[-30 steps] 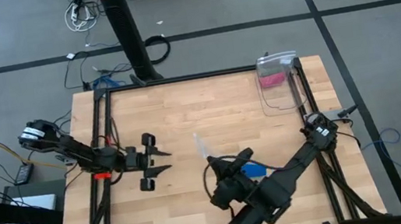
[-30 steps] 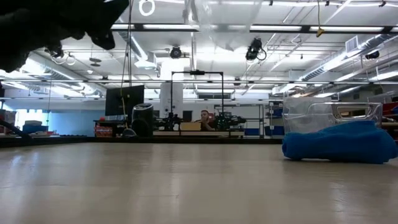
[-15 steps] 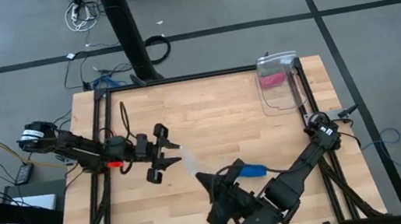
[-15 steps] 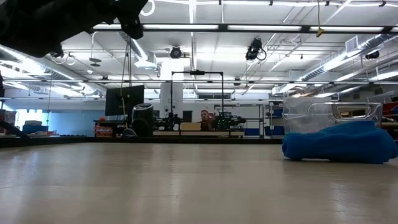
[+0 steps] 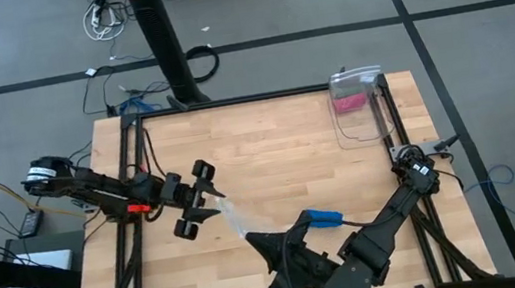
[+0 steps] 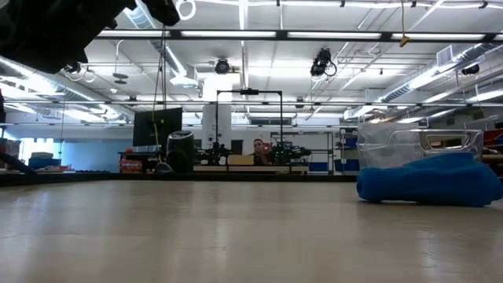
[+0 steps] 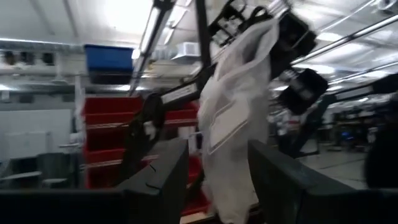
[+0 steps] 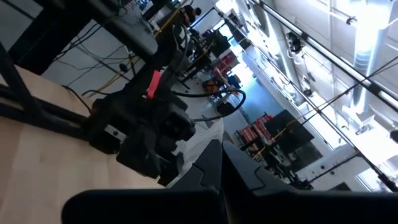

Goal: Roll bandage
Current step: Put the blue rolled bandage into the transparent zip bag

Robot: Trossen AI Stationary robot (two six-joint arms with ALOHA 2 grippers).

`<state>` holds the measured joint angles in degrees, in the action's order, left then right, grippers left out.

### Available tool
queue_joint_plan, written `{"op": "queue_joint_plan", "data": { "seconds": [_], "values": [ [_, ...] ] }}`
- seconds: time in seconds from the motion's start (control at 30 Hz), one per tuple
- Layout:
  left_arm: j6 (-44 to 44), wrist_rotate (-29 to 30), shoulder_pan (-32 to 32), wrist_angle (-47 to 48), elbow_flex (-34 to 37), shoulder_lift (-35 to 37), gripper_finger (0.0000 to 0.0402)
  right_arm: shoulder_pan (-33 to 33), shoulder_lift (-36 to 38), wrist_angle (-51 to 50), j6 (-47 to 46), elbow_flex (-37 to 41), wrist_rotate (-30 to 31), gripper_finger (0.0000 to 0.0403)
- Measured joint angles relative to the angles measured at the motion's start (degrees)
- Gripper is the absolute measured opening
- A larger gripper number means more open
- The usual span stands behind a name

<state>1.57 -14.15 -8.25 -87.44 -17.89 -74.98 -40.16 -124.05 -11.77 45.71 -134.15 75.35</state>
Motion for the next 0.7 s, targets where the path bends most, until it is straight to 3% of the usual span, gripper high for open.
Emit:
{"op": "queue_joint_plan", "data": {
  "seconds": [0.33,0.7],
  "values": [
    [0.5,-1.0,0.0,-0.1,-1.4,0.0,0.0156,0.0,0.0,0.7,0.5,0.0,-1.7,0.0000],
    [-3.7,-1.5,-0.1,0.7,-3.3,0.0,0.0042,0.0,0.0,1.0,0.7,0.0,-1.5,0.0000]
  ]
}}
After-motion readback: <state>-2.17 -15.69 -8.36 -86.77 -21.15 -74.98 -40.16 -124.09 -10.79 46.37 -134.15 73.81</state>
